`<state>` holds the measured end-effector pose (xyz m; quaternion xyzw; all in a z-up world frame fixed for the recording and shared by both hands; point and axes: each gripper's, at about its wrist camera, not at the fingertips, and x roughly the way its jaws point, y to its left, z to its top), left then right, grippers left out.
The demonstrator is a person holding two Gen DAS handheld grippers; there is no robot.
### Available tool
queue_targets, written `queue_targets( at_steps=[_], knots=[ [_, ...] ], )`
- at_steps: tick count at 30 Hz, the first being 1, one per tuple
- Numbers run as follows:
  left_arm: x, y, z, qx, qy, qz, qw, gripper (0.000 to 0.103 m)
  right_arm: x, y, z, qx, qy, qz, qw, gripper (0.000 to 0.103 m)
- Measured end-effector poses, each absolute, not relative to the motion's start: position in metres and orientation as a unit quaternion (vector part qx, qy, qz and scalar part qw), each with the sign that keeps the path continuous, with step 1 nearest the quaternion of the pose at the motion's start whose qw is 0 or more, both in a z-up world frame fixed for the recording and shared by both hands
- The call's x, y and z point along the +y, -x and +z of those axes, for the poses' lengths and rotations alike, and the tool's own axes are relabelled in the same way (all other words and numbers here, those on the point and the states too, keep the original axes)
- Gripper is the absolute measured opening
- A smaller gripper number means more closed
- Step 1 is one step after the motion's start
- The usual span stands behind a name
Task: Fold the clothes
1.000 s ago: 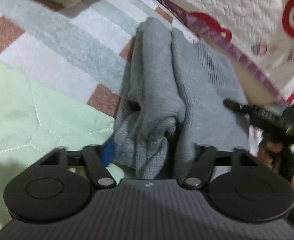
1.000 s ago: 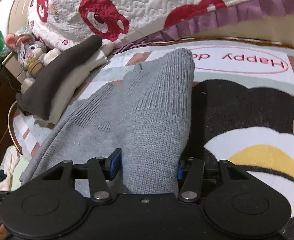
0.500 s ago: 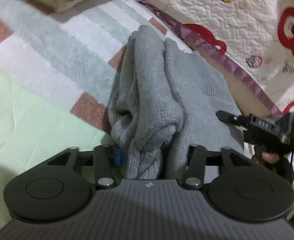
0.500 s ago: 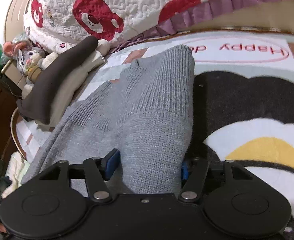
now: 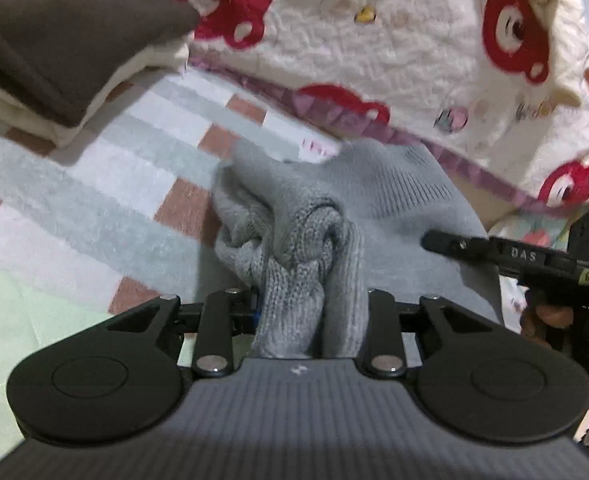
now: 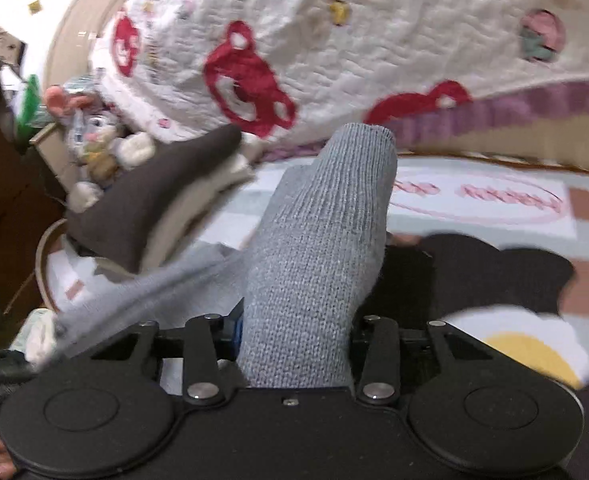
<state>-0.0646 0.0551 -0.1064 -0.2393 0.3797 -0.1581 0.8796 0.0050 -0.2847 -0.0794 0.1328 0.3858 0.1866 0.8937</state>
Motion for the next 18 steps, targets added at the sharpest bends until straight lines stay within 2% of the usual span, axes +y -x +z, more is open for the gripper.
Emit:
queue_targets(
  at_steps=[3,7,11,13,15,16,17,18],
  knots=[
    [0.051,0.065,-0.13,0.413,0.262,-0.154,0.858,0.029,-0.304,-0.004,-0.108,0.432,-0.178,0.157,0.87,0.048],
    [0.056,0.065,-0.142,0.417,0.276,-0.152,0.853,0.031,-0.326,0.0,-0.136,0.444,-0.253,0.141,0.848,0.054],
    [0.058,0.064,-0.15,0.429,0.276,-0.146,0.848,0.033,-0.339,-0.001,-0.15,0.453,-0.301,0.131,0.829,0.062],
    [0.055,0.063,-0.157,0.432,0.274,-0.138,0.848,0.039,-0.343,-0.003,-0.158,0.461,-0.326,0.11,0.818,0.067],
    [0.055,0.063,-0.165,0.431,0.282,-0.135,0.846,0.039,-0.343,-0.007,-0.167,0.462,-0.343,0.108,0.811,0.076],
    [0.055,0.063,-0.169,0.43,0.287,-0.136,0.845,0.038,-0.34,-0.01,-0.173,0.462,-0.349,0.115,0.807,0.077],
    [0.055,0.064,-0.168,0.426,0.283,-0.136,0.848,0.034,-0.338,-0.012,-0.177,0.452,-0.354,0.126,0.809,0.076],
    [0.052,0.065,-0.162,0.417,0.266,-0.136,0.858,0.031,-0.335,-0.014,-0.178,0.445,-0.353,0.136,0.812,0.065]
  ],
)
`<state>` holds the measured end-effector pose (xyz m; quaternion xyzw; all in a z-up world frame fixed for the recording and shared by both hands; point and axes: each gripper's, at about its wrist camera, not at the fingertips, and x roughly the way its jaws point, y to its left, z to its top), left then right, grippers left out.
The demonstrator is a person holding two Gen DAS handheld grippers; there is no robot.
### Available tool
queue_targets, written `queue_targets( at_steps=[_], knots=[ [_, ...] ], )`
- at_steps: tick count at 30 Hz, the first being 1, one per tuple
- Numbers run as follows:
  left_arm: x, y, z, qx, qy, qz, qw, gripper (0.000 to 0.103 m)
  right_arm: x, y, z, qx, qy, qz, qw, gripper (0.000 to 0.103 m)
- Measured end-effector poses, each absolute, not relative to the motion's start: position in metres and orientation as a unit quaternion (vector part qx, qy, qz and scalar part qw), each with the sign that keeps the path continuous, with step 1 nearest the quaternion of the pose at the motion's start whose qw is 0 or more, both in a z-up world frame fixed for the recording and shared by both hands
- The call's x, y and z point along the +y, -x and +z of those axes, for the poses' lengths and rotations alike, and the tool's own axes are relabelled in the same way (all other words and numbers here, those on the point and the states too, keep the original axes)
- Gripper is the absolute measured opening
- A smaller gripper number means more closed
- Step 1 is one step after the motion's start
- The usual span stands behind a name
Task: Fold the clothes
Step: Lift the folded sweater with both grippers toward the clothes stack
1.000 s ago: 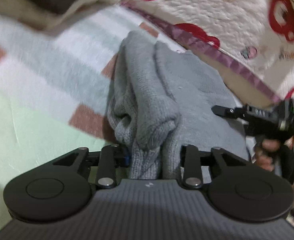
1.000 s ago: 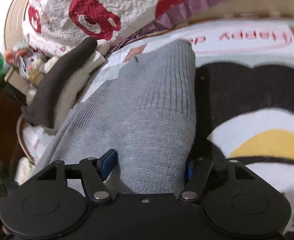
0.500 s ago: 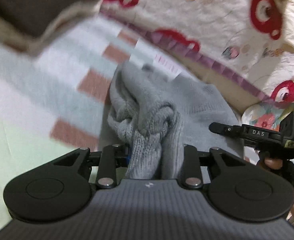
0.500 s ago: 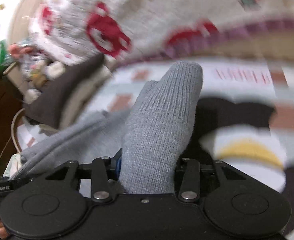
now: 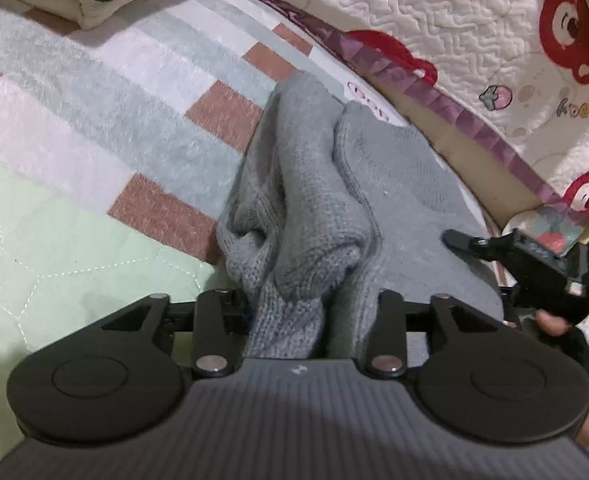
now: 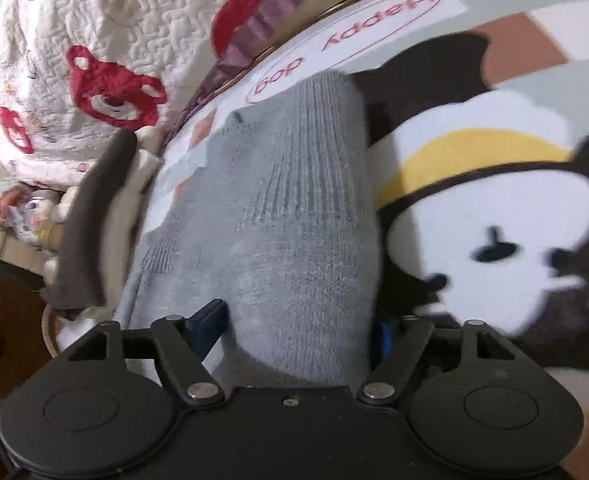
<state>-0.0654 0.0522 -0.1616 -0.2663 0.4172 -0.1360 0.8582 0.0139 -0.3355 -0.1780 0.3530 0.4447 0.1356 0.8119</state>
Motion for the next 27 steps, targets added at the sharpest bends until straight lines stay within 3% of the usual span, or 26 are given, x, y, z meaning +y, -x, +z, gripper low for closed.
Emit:
queue_targets(
  at_steps=[2,3,15,27],
  knots=[
    [0.047,0.068,-0.148,0.399,0.232,-0.136,0.877,0.03,-0.329,-0.013,-0.169,0.43,-0.334,0.151,0.825,0.05],
    [0.044,0.07,-0.14,0.389,0.215,-0.136,0.885,0.029,-0.327,-0.009,-0.161,0.418,-0.325,0.163,0.833,0.048],
    [0.046,0.079,-0.054,0.309,0.127,-0.135,0.933,0.029,-0.282,0.009,-0.033,0.327,-0.21,0.236,0.891,0.046],
    [0.124,0.089,0.048,0.257,0.088,-0.049,0.961,0.029,-0.189,-0.015,0.059,0.277,-0.152,0.336,0.887,0.046]
  ],
)
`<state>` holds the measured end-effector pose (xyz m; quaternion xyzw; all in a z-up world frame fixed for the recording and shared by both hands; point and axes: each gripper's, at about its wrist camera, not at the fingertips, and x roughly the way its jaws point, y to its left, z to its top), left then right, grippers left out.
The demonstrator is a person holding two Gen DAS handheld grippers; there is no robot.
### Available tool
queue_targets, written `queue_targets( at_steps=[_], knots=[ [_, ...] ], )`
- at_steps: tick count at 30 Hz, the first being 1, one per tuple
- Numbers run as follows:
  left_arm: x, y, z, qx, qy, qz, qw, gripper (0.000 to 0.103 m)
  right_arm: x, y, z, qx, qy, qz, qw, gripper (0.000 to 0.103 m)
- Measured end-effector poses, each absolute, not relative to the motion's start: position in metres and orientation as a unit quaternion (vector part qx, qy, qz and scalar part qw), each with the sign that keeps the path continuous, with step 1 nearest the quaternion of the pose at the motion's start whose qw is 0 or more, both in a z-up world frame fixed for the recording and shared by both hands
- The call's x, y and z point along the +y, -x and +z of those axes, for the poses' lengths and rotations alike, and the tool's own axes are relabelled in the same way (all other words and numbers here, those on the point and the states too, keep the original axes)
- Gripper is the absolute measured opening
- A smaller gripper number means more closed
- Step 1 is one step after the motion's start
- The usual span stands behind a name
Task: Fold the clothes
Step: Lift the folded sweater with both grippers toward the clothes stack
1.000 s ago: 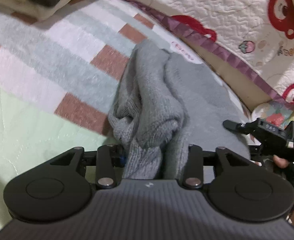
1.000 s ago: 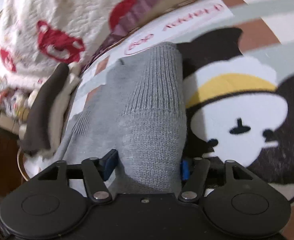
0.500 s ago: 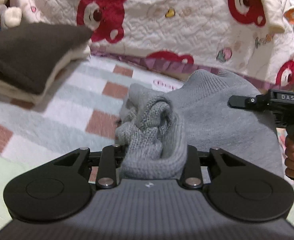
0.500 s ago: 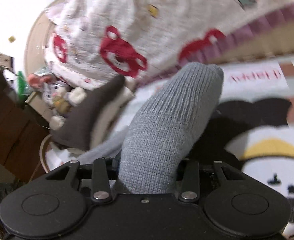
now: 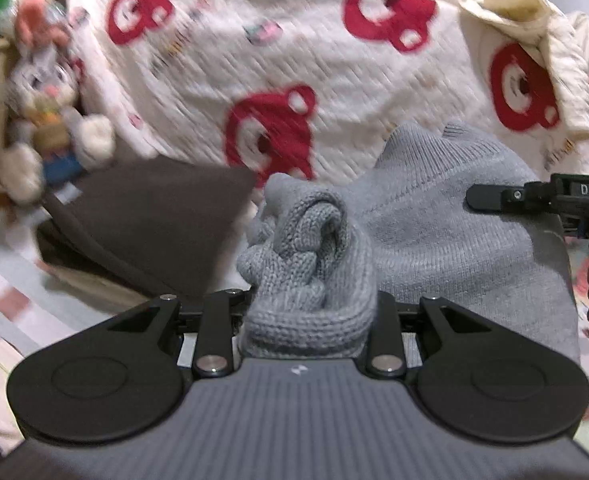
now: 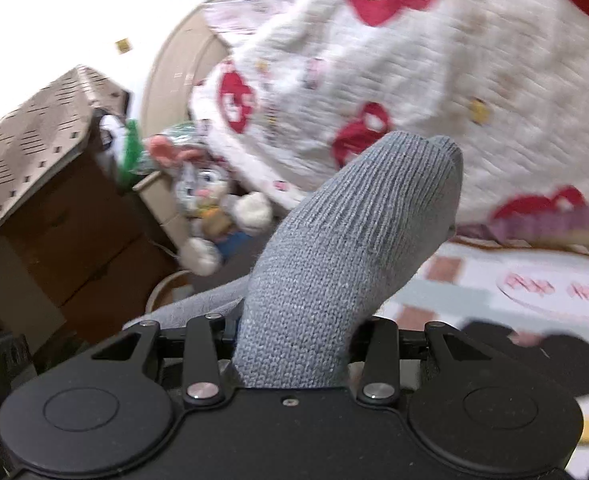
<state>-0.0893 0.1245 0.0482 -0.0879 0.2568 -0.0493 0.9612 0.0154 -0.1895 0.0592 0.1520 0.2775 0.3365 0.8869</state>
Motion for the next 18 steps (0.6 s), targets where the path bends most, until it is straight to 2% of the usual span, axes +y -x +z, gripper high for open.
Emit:
queue_targets(
  at_steps=[5,18],
  knots=[
    [0.168,0.069,0.072,0.248,0.021,-0.009,0.968,0.029,-0.135,-0.054,0.083,0.271,-0.15,0.377,0.873,0.046],
    [0.28,-0.054,0.102,0.223,-0.055,0.068,0.971,0.029,-0.025,-0.175,0.08,0.203,-0.168,0.415,0.871,0.046]
  ],
)
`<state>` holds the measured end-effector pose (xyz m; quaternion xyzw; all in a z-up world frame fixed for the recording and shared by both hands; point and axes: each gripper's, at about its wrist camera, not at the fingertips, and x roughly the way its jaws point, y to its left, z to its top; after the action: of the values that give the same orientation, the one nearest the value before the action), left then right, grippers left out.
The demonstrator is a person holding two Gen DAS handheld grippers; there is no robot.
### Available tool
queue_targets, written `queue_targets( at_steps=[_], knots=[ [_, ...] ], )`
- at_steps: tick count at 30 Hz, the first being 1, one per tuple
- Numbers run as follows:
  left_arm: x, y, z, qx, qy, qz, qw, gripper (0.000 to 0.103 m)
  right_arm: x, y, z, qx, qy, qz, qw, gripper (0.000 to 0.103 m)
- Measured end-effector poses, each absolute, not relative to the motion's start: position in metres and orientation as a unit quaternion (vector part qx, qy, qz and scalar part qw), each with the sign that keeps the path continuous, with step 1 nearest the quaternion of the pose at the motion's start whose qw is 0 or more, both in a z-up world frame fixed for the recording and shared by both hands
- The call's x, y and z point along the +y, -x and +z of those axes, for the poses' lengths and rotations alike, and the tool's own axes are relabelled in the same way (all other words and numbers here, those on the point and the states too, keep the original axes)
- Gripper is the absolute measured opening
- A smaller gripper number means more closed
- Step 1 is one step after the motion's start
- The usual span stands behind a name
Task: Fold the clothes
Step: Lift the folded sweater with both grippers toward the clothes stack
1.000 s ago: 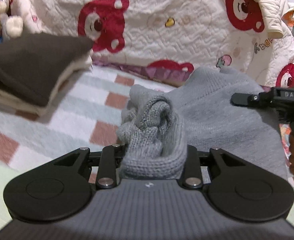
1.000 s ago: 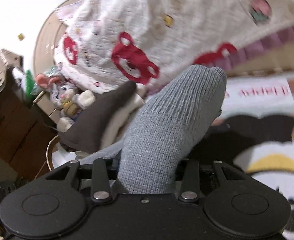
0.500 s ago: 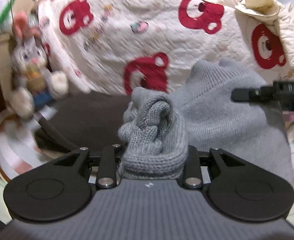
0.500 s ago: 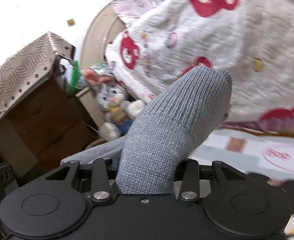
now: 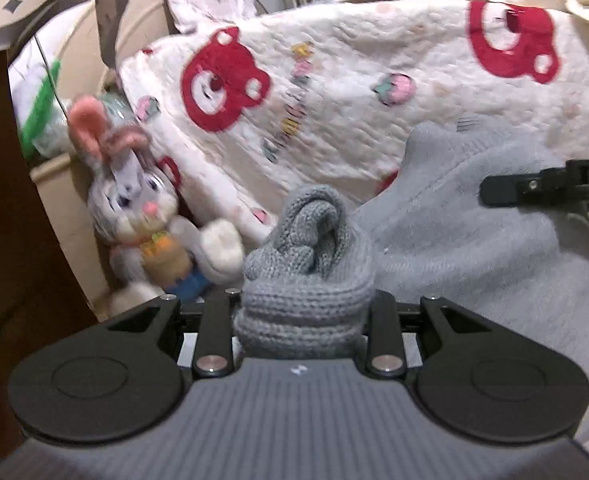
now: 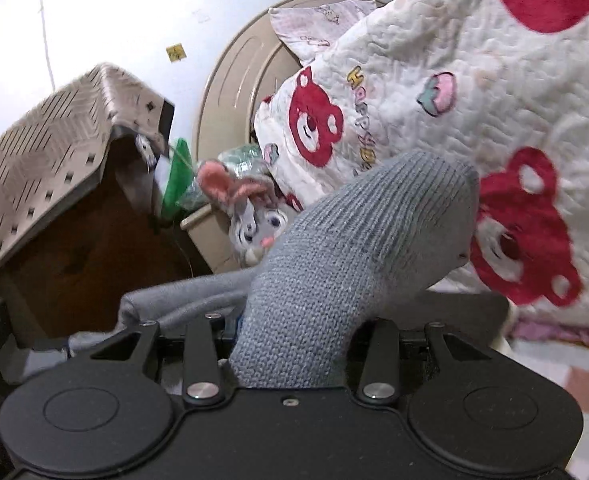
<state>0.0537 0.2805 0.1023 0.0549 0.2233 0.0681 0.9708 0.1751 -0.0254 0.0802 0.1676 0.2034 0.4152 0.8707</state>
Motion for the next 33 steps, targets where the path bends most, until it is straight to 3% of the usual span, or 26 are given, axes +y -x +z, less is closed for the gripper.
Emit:
queue_targets(
  at_steps=[5,10,13,17,20,25,28,29,31,33],
  knots=[
    [0.314,-0.1,0.072,0.215,-0.023,0.089,0.972,0.03,-0.011,-0.23,0.043,0.183,-0.2,0.432,0.86,0.047],
    [0.332,-0.16,-0.008,0.322,0.037,0.105,0.94,0.031,0.003,-0.276,-0.042,0.269,-0.225,0.359,0.865,0.053],
    [0.342,-0.182,-0.042,0.372,0.084,0.122,0.916,0.032,-0.004,-0.269,-0.076,0.278,-0.214,0.331,0.876,0.058],
    [0.33,-0.184,-0.04,0.363,0.032,0.118,0.924,0.032,-0.03,-0.245,-0.08,0.287,-0.283,0.355,0.844,0.061],
    [0.336,-0.183,-0.042,0.355,0.051,0.116,0.926,0.033,-0.036,-0.222,-0.084,0.318,-0.288,0.38,0.82,0.061],
    [0.339,-0.176,-0.044,0.349,0.057,0.117,0.928,0.033,-0.029,-0.201,-0.096,0.336,-0.282,0.398,0.806,0.072],
    [0.34,-0.179,-0.038,0.349,0.059,0.101,0.93,0.031,-0.019,-0.2,-0.106,0.336,-0.286,0.399,0.804,0.085],
    [0.341,-0.18,-0.035,0.349,0.06,0.095,0.93,0.031,-0.015,-0.2,-0.109,0.336,-0.286,0.4,0.803,0.084],
    [0.344,-0.181,-0.027,0.345,0.071,0.081,0.932,0.031,-0.007,-0.201,-0.115,0.336,-0.286,0.4,0.803,0.071],
    [0.356,-0.181,-0.01,0.326,0.121,0.064,0.935,0.031,-0.012,-0.207,-0.107,0.364,-0.341,0.396,0.771,0.051]
  ],
)
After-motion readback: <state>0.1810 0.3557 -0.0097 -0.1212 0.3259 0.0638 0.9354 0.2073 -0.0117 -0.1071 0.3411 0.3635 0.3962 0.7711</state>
